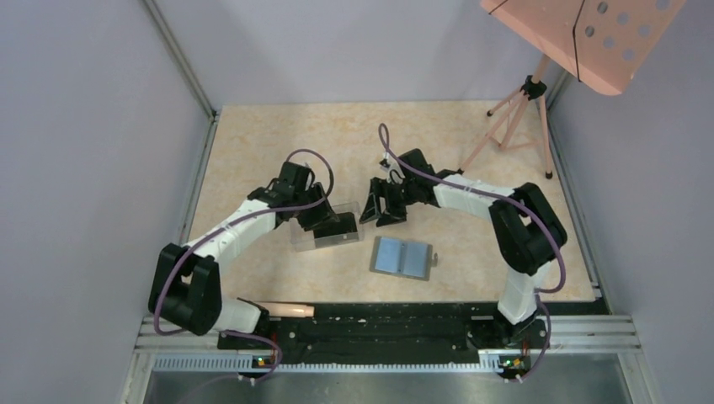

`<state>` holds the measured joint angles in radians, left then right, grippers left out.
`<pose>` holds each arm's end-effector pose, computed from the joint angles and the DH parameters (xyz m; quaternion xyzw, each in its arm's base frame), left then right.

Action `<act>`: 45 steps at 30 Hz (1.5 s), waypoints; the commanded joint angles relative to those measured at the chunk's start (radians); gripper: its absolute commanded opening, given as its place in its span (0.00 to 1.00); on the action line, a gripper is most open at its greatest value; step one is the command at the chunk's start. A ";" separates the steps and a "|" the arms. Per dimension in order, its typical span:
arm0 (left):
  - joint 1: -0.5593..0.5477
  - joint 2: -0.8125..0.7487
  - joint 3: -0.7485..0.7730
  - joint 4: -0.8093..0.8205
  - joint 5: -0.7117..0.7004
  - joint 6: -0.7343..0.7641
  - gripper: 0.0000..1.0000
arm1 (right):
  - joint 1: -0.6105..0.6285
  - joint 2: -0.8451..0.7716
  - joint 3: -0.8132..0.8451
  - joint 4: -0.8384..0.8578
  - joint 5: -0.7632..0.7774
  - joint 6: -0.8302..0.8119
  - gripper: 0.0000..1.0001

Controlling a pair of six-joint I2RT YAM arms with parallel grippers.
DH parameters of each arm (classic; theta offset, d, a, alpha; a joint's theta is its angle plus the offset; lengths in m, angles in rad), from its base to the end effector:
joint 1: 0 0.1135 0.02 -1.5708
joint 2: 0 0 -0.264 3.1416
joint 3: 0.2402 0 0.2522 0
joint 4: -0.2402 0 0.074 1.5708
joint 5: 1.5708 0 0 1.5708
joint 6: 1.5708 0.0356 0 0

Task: Put the credit cards into the card holder
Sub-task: Pick up the credit card from the storage box.

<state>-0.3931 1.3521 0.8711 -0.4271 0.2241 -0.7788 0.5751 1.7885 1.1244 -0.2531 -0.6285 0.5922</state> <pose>0.2506 -0.1125 0.2254 -0.1444 0.9292 -0.2669 0.2109 0.2986 0.2185 0.1859 -0.0915 0.9015 0.4125 0.0934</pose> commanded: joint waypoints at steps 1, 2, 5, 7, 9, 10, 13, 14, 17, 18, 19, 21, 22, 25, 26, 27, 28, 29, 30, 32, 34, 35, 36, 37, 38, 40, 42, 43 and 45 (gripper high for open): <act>0.003 0.100 0.111 -0.163 -0.113 0.096 0.47 | 0.050 0.088 0.114 0.030 0.004 0.019 0.68; 0.003 0.126 0.124 -0.169 -0.119 0.103 0.47 | 0.055 0.106 0.130 0.028 0.006 0.020 0.68; 0.001 0.199 0.148 -0.149 -0.109 0.117 0.47 | 0.066 0.148 0.156 0.024 0.000 0.021 0.67; -0.001 0.245 0.158 -0.121 -0.079 0.122 0.48 | 0.076 0.157 0.158 0.044 -0.021 0.024 0.66; -0.010 0.288 0.170 -0.104 -0.062 0.122 0.48 | 0.085 0.160 0.158 0.062 -0.040 0.033 0.66; -0.018 0.310 0.180 -0.097 -0.059 0.123 0.48 | 0.091 0.159 0.152 0.078 -0.050 0.040 0.66; -0.051 0.357 0.199 -0.070 -0.039 0.125 0.48 | 0.110 0.159 0.141 0.129 -0.090 0.067 0.65; -0.063 0.374 0.206 -0.062 -0.028 0.123 0.48 | 0.116 0.159 0.138 0.143 -0.098 0.074 0.65; -0.102 0.406 0.214 -0.020 0.002 0.106 0.47 | 0.133 0.153 0.115 0.189 -0.123 0.101 0.64; -0.115 0.408 0.208 0.001 0.018 0.096 0.47 | 0.136 0.148 0.101 0.207 -0.131 0.113 0.64; -0.125 0.408 0.201 0.020 0.033 0.086 0.46 | 0.138 0.141 0.087 0.225 -0.139 0.123 0.64; -0.144 0.396 0.179 0.054 0.049 0.066 0.46 | 0.138 0.119 0.048 0.245 -0.145 0.143 0.64; -0.153 0.388 0.169 0.061 0.047 0.061 0.45 | 0.139 0.108 0.030 0.265 -0.140 0.148 0.64; -0.157 0.357 0.147 0.048 0.012 0.055 0.46 | 0.138 0.079 -0.009 0.265 -0.111 0.145 0.64; -0.156 0.345 0.146 0.032 -0.011 0.059 0.47 | 0.138 0.073 -0.018 0.262 -0.105 0.142 0.64; -0.157 0.337 0.146 0.015 -0.033 0.065 0.48 | 0.138 0.069 -0.023 0.262 -0.100 0.141 0.64; -0.157 0.327 0.147 -0.001 -0.053 0.071 0.49 | 0.138 0.068 -0.027 0.260 -0.098 0.141 0.64; -0.157 0.318 0.148 -0.016 -0.069 0.076 0.49 | 0.138 0.069 -0.029 0.259 -0.096 0.138 0.63; -0.157 0.311 0.151 -0.029 -0.084 0.079 0.49 | 0.139 0.072 -0.030 0.258 -0.096 0.140 0.63; -0.156 0.299 0.155 -0.047 -0.108 0.083 0.49 | 0.138 0.076 -0.028 0.256 -0.097 0.136 0.63; -0.157 0.291 0.159 -0.058 -0.123 0.085 0.47 | 0.139 0.081 -0.023 0.256 -0.098 0.134 0.63; -0.158 0.288 0.161 -0.062 -0.125 0.085 0.44 | 0.138 0.081 -0.022 0.256 -0.098 0.133 0.63; -0.158 0.289 0.161 -0.061 -0.126 0.086 0.40 | 0.139 0.081 -0.022 0.256 -0.099 0.133 0.63; -0.158 0.294 0.163 -0.061 -0.124 0.087 0.38 | 0.138 0.081 -0.022 0.256 -0.100 0.133 0.63; -0.157 0.298 0.167 -0.063 -0.122 0.087 0.37 | 0.138 0.081 -0.023 0.256 -0.099 0.131 0.63; -0.158 0.308 0.174 -0.073 -0.119 0.089 0.34 | 0.139 0.082 -0.024 0.256 -0.101 0.130 0.63; -0.163 0.315 0.181 -0.085 -0.129 0.094 0.31 | 0.138 0.084 -0.024 0.256 -0.101 0.129 0.63; -0.165 0.317 0.187 -0.093 -0.136 0.097 0.30 | 0.138 0.084 -0.023 0.256 -0.103 0.127 0.62; -0.171 0.324 0.198 -0.113 -0.150 0.102 0.29 | 0.138 0.084 -0.024 0.256 -0.102 0.128 0.62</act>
<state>-0.5392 1.6787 1.0378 -0.5049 0.0875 -0.6819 0.6949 1.8999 1.0882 -0.0650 -0.7162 0.7189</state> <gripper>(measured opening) 0.323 0.627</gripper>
